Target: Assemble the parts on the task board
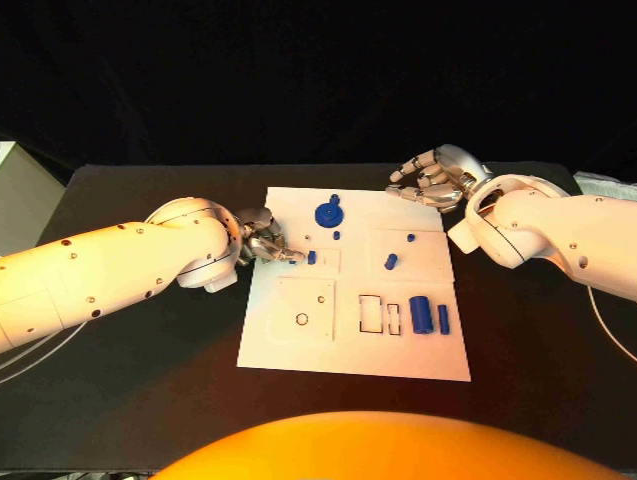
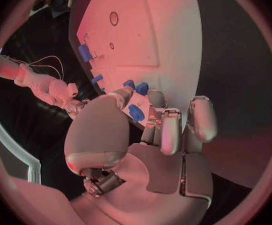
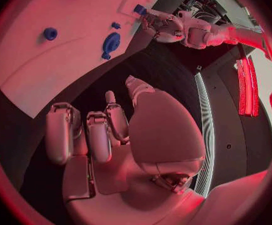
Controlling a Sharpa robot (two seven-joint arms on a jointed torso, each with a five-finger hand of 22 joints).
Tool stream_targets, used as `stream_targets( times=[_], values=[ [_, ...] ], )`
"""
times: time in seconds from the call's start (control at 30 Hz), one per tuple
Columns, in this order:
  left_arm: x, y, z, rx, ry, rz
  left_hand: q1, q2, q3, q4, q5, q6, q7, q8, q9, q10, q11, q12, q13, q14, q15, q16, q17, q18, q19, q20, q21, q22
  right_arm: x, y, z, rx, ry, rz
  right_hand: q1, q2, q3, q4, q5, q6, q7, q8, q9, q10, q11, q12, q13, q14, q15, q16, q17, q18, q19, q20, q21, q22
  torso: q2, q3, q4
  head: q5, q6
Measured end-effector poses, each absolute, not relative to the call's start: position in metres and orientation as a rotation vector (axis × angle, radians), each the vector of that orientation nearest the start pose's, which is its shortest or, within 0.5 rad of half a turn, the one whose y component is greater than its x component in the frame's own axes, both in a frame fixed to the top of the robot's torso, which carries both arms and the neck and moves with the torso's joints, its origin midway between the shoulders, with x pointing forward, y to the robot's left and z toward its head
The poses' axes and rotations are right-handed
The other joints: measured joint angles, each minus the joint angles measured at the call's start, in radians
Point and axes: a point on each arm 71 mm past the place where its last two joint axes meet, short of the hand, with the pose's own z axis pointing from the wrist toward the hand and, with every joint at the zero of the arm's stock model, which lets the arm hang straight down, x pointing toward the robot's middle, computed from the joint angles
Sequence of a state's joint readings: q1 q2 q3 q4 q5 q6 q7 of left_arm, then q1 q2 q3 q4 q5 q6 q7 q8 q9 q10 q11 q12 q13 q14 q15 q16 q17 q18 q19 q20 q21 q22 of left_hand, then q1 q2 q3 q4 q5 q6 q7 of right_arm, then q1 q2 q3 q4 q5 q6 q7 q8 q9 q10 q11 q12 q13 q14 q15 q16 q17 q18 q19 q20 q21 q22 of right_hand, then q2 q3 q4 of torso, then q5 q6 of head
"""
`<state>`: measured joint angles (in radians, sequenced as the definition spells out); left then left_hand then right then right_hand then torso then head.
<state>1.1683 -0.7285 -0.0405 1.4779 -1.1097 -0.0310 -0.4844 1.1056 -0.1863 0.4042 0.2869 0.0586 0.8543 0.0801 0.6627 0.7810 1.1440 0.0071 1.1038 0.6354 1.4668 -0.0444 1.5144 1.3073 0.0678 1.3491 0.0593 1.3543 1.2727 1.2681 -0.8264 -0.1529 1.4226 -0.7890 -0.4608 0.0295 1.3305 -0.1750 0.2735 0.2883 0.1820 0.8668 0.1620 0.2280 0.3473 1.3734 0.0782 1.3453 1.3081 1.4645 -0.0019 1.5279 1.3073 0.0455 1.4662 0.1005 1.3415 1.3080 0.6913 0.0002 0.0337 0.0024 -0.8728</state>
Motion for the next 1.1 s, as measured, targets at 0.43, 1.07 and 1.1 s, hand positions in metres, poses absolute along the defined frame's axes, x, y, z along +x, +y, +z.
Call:
stream_targets(
  times=[0.43,1.07,1.1],
  values=[
    [0.4796,0.1699,-0.2363,-0.201,2.222,-0.507,0.079,0.013,0.054,-0.015,0.000,-0.005,-0.005,0.021,-0.009,0.007,-0.007,0.006,0.007,0.000,-0.007,0.004,0.000,0.000,0.004,-0.004,0.000,0.006,0.5060,-0.2345,-0.1955,0.474,1.664,0.859,0.000,0.000,0.000,0.000,0.000,0.000,0.000,0.000,0.000,0.000,0.000,0.000,0.000,0.000,0.000,0.000,0.001,0.000,0.000,0.000,0.000,0.000,0.000,0.0000,-0.0002,0.000,0.000],
    [0.4787,0.1683,-0.2367,-0.207,2.234,-0.524,0.124,0.026,0.189,-0.038,-0.006,-0.011,-0.018,0.041,-0.024,0.014,-0.014,0.006,0.006,0.000,-0.015,0.007,0.000,0.000,0.011,-0.011,0.004,0.012,0.5057,-0.2348,-0.1964,0.475,1.666,0.858,0.000,0.000,0.000,0.000,0.000,0.000,0.000,0.000,0.000,0.000,0.000,0.000,0.000,0.000,0.000,0.000,0.001,0.000,0.000,0.000,0.000,0.000,0.000,-0.0002,0.0000,-0.001,0.000],
    [0.4787,0.1681,-0.2367,-0.209,2.235,-0.526,0.127,0.024,0.208,-0.044,-0.007,-0.012,-0.018,0.046,-0.025,0.015,-0.014,0.006,0.004,0.000,-0.015,0.007,0.000,0.000,0.011,-0.011,0.004,0.012,0.5057,-0.2348,-0.1964,0.475,1.666,0.858,0.000,0.000,0.000,0.000,0.000,0.000,0.000,0.000,0.000,0.000,0.000,0.000,0.000,0.000,0.000,0.000,0.001,0.000,0.000,0.000,0.000,0.000,0.000,-0.0003,0.0000,-0.001,0.000]
  ],
)
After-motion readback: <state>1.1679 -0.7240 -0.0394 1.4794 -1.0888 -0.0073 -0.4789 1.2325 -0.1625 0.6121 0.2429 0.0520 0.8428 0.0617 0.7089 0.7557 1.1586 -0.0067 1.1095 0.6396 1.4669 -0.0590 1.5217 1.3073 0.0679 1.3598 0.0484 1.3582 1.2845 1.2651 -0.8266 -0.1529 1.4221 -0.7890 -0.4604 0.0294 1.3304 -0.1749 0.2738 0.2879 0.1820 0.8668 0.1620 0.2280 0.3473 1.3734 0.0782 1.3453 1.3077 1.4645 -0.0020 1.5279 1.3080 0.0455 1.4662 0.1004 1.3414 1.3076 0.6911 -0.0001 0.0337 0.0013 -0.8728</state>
